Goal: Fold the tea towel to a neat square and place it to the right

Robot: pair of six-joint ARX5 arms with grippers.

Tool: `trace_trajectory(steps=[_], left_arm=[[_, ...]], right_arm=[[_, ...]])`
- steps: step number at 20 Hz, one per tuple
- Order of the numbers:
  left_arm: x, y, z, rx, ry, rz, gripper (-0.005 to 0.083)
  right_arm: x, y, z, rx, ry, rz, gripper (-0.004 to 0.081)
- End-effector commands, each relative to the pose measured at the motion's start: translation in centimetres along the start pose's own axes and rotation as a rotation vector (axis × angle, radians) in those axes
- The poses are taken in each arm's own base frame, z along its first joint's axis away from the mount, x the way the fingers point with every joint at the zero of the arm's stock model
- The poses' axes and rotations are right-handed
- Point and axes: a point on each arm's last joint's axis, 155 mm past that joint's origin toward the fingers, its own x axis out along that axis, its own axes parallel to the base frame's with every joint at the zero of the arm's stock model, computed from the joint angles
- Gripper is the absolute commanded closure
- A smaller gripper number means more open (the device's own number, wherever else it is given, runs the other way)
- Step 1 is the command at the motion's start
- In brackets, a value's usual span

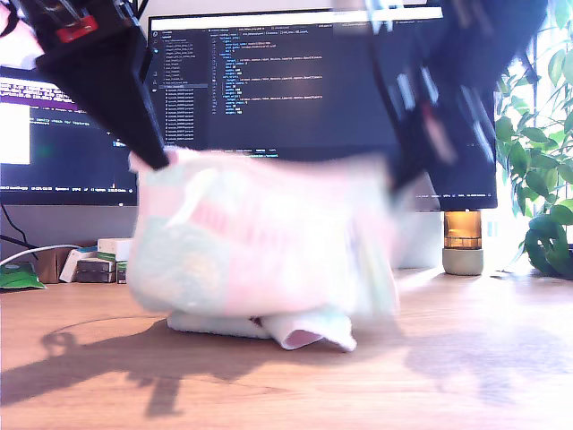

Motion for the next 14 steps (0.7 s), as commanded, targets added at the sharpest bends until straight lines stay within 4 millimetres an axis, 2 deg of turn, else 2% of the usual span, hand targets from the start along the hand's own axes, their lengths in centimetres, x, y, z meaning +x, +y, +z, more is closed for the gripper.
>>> trace_trajectory(steps=[1,3,5,9,14], left_arm=[[-1.8,2.5,2.1,0.000,-0.080,0.094,0.0797],[-3.0,5.2,4.3,0.005,-0.170,0.185,0.0797],[-3.9,7.2,5.3,0.004,-0.223,0.247,0.0797],[-4.5,10.8,5.3,0.042,-0.254,0.351,0.0797],[-4.7,14.5,5.3,0.042,-0.299,0.435,0.0797]], right_arm=[[-1.5,-2.9,2.8,0.002,-0.076,-0.070,0.0781],[-2.1,-5.6,4.3,0.021,-0.123,-0.141,0.0781],[-1.3,-6.9,4.0,0.033,-0.099,-0.156,0.0781],[0.9,-8.8,2.9,0.037,-0.029,-0.200,0.0781],[2.7,-11.8,4.2,0.042,-0.027,-0.228,0.0781]])
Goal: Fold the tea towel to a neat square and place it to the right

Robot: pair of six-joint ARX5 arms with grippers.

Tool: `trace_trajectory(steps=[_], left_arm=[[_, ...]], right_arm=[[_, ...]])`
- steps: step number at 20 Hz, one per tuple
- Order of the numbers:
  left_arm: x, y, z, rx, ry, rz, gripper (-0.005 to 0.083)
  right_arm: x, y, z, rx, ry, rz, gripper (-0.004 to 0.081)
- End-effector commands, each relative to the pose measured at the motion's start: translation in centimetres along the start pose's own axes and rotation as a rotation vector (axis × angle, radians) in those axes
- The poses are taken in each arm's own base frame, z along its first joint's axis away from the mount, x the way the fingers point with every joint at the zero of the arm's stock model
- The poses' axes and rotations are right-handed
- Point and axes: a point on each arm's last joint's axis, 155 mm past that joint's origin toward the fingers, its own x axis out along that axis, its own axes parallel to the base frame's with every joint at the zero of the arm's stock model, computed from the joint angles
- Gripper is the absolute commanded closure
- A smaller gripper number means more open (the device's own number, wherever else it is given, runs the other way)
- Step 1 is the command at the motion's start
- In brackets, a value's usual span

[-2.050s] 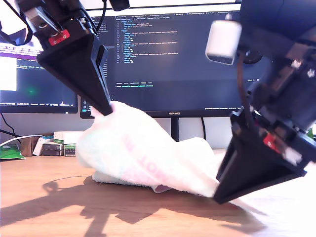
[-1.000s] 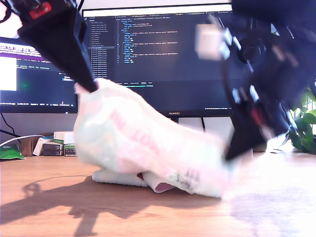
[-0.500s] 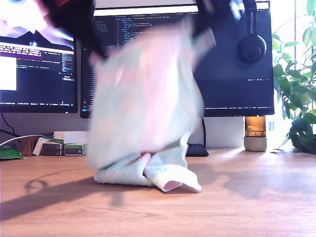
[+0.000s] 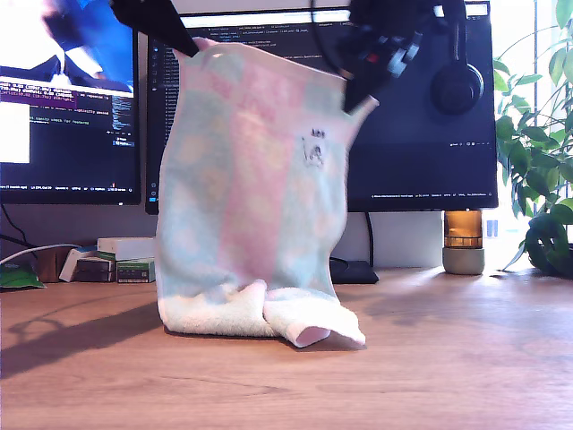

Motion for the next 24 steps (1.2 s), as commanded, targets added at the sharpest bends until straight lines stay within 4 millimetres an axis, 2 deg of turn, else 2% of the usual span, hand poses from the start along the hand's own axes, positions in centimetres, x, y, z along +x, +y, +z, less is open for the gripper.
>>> trace_trajectory(steps=[1,4,7,9,11,13,15,17,21,24], left_arm=[[1.3,0.4,-0.8,0.017,0.006,0.007,0.0797],[2.0,2.4,-1.1,0.023,-0.011,0.060,0.0797],[2.3,5.6,-0.6,0.083,-0.048,0.155,0.0797],[2.1,8.2,0.4,0.117,-0.066,0.211,0.0797],[1.3,11.6,1.9,0.123,-0.090,0.285,0.0797],[-0.1,14.3,3.9,0.125,-0.112,0.329,0.0797],[-1.7,15.3,5.7,0.117,-0.141,0.338,0.0797],[-2.5,15.8,6.7,0.119,-0.160,0.350,0.0797],[-2.1,14.6,5.6,0.098,-0.109,0.291,0.0797],[-2.3,14.9,5.3,0.103,-0.100,0.297,0.0797]], right_arm=[[-0.3,-2.5,1.8,0.023,-0.045,-0.048,0.0781],[0.8,-4.2,2.6,0.037,-0.052,-0.067,0.0781],[1.6,-7.2,3.9,0.044,-0.078,-0.126,0.0781],[1.1,-10.5,5.8,0.067,-0.133,-0.196,0.0781],[0.2,-13.2,7.9,0.085,-0.182,-0.252,0.0781],[-1.2,-15.2,9.5,0.096,-0.221,-0.291,0.0781],[-2.7,-16.6,10.6,0.104,-0.254,-0.318,0.0781],[-3.6,-17.4,11.2,0.110,-0.271,-0.336,0.0781],[-4.3,-17.6,11.3,0.099,-0.260,-0.324,0.0781],[-4.8,-17.8,11.5,0.053,-0.260,-0.328,0.0781]])
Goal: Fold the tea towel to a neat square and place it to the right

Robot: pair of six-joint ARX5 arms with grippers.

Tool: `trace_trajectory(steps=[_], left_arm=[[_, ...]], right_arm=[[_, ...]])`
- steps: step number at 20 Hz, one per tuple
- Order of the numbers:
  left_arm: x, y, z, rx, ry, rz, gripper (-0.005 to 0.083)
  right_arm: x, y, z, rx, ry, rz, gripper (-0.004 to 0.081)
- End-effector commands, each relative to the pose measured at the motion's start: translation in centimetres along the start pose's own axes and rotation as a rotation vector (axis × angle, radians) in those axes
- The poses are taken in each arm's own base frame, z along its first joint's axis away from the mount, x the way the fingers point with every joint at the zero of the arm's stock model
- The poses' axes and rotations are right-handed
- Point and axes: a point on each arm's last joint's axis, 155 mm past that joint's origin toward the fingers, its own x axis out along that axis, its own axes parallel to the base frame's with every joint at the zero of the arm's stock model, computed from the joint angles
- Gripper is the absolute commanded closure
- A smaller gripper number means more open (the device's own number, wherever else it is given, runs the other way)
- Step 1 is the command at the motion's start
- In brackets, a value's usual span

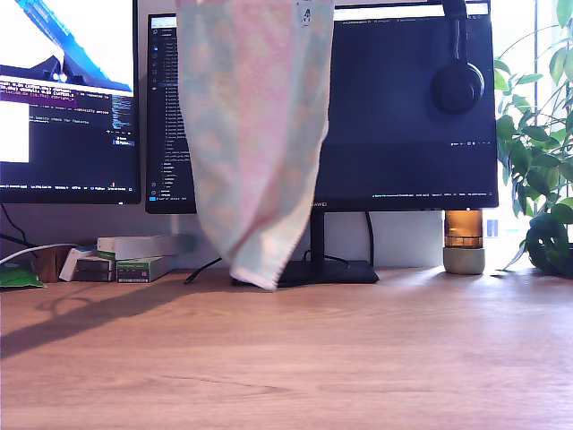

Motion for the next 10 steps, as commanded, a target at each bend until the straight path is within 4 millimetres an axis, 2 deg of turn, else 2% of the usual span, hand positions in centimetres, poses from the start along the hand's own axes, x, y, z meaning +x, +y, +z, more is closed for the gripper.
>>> trace_trajectory(steps=[1,3,6,10], left_arm=[[0.1,0.6,-0.9,-0.003,0.022,0.016,0.0797],[-0.3,1.9,-1.3,-0.002,0.046,0.060,0.0797],[-1.3,3.6,-0.4,-0.015,0.047,0.110,0.0797],[-2.8,5.6,3.0,-0.060,-0.040,0.146,0.0797]], right_arm=[[-0.4,-0.8,0.5,-0.002,-0.006,-0.009,0.0781],[-1.0,-1.2,0.3,-0.006,0.013,0.002,0.0781],[-1.7,-1.6,0.2,-0.008,0.030,0.014,0.0781],[-1.8,-2.2,1.8,0.010,-0.037,0.002,0.0781]])
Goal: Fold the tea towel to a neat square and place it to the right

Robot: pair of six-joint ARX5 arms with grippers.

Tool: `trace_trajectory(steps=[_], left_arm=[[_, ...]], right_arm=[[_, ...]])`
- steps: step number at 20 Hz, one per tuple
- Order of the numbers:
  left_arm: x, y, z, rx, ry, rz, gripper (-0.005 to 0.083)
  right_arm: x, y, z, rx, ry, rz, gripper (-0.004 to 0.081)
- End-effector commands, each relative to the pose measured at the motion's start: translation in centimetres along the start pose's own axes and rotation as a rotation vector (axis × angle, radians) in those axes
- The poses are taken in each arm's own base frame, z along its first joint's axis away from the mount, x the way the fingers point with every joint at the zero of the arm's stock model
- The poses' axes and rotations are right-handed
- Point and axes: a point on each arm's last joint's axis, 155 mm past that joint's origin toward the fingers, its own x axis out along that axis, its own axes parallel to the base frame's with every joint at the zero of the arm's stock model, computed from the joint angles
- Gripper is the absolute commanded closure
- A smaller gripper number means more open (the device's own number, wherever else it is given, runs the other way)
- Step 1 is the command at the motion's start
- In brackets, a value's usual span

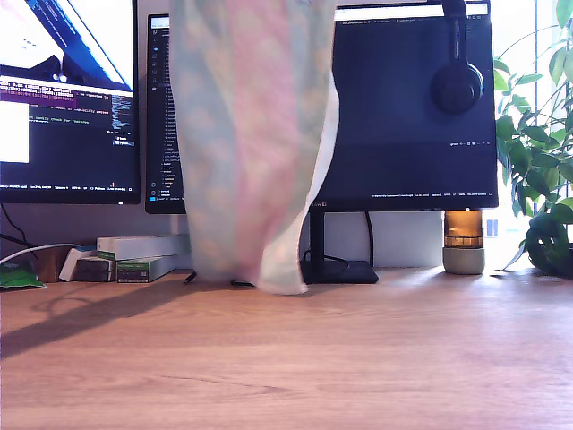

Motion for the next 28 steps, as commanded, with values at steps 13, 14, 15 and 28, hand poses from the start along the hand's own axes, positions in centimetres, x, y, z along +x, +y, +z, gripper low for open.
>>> trace_trajectory(steps=[13,14,15,28], left_arm=[[-1.6,-2.3,-0.4,-0.047,0.060,-0.135,0.0797],[-1.8,-3.2,-0.8,-0.056,0.075,-0.172,0.0797],[-2.0,-3.9,-1.1,-0.065,0.086,-0.207,0.0797],[1.3,-2.3,-1.6,-0.061,0.020,-0.148,0.0797]], right_arm=[[-1.9,-1.2,-1.3,0.015,0.068,0.035,0.0781],[-2.4,-0.7,-1.4,0.013,0.081,0.063,0.0781],[-2.5,-0.3,-1.6,0.011,0.092,0.083,0.0781],[-0.1,-3.3,-0.1,0.059,-0.004,-0.046,0.0781]])
